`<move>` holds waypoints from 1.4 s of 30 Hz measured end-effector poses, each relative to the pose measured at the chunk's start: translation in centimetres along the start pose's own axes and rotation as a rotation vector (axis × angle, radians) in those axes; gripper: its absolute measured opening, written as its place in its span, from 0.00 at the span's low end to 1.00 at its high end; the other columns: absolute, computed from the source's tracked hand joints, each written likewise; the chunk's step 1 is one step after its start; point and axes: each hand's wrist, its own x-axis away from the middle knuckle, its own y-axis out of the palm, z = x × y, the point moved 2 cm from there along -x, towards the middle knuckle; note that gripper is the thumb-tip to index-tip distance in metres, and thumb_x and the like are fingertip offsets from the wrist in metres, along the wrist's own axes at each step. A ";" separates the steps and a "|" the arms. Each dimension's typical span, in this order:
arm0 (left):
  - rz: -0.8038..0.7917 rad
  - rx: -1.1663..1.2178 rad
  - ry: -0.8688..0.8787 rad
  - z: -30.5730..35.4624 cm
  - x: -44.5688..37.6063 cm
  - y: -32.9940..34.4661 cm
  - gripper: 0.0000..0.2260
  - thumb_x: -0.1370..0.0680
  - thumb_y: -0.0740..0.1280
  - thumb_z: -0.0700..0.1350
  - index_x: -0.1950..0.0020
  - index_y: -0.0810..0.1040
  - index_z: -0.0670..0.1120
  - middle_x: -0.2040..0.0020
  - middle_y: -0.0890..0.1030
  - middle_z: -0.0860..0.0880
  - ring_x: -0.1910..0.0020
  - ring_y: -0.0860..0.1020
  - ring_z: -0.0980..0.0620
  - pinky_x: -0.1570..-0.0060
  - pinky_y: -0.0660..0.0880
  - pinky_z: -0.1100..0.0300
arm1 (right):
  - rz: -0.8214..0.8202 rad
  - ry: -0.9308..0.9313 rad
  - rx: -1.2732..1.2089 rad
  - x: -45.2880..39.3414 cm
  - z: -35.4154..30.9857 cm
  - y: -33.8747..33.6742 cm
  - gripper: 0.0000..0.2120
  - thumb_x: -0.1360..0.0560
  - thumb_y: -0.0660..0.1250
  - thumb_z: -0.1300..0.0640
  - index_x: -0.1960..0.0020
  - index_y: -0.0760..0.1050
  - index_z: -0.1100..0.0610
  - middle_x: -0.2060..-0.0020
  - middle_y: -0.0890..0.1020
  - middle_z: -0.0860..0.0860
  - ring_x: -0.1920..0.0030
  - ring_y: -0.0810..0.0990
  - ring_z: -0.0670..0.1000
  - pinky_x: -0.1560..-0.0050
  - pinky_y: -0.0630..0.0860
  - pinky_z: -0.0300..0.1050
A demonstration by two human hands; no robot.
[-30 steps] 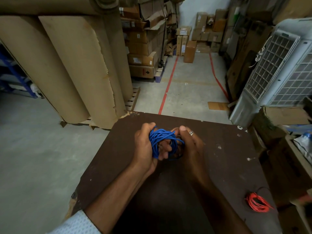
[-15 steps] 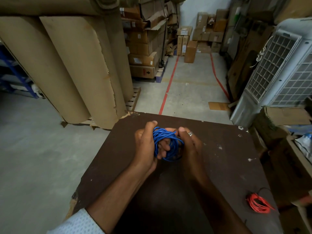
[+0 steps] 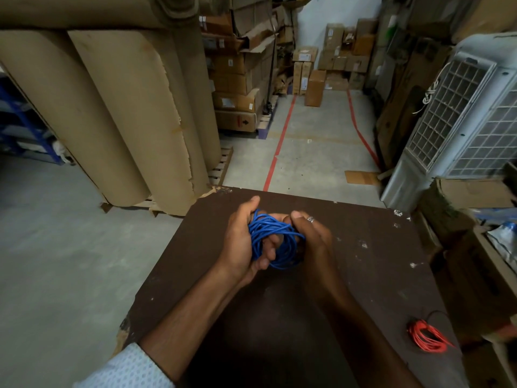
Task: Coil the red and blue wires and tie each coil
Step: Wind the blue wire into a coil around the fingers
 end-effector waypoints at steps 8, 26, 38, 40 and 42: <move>0.107 -0.056 0.134 0.2 0.4 0.4 0.29 0.19 0.58 0.60 0.74 0.74 0.44 0.80 0.71 0.46 0.86 0.67 0.52 0.85 0.60 0.67 | 0.085 -0.066 0.050 0.2 -0.6 0.4 0.17 0.21 0.59 0.50 0.59 0.76 0.62 0.64 0.79 0.58 0.61 0.79 0.56 0.56 0.76 0.51; 0.476 -0.059 0.256 -0.3 -2.5 0.2 0.11 0.15 0.56 0.52 0.50 0.71 0.46 0.64 0.72 0.48 0.79 0.68 0.56 0.82 0.62 0.65 | 0.204 -0.233 0.459 0.0 0.5 1.0 0.18 0.20 0.61 0.41 0.60 0.79 0.52 0.64 0.83 0.51 0.60 0.84 0.51 0.54 0.79 0.58; 0.268 -0.461 0.461 -2.6 -1.0 0.5 0.19 0.15 0.53 0.57 0.39 0.80 0.51 0.48 0.86 0.49 0.47 0.84 0.53 0.44 0.80 0.48 | 0.401 -0.120 0.342 -1.7 1.7 -0.4 0.21 0.18 0.59 0.46 0.60 0.78 0.58 0.66 0.84 0.54 0.63 0.85 0.51 0.62 0.80 0.52; 0.281 -0.593 0.517 -3.0 -0.6 0.5 0.17 0.15 0.53 0.55 0.34 0.77 0.52 0.44 0.84 0.51 0.44 0.82 0.58 0.42 0.79 0.55 | 0.428 -0.139 0.333 -1.6 1.6 -0.1 0.19 0.17 0.59 0.49 0.61 0.78 0.57 0.65 0.84 0.55 0.63 0.85 0.50 0.62 0.80 0.52; 0.313 -0.719 0.563 -3.1 -0.3 0.7 0.19 0.15 0.53 0.55 0.29 0.72 0.51 0.40 0.81 0.54 0.43 0.80 0.61 0.43 0.76 0.65 | 0.426 -0.128 0.349 -1.5 1.2 -0.1 0.18 0.16 0.57 0.50 0.59 0.76 0.55 0.62 0.82 0.54 0.59 0.84 0.53 0.58 0.79 0.49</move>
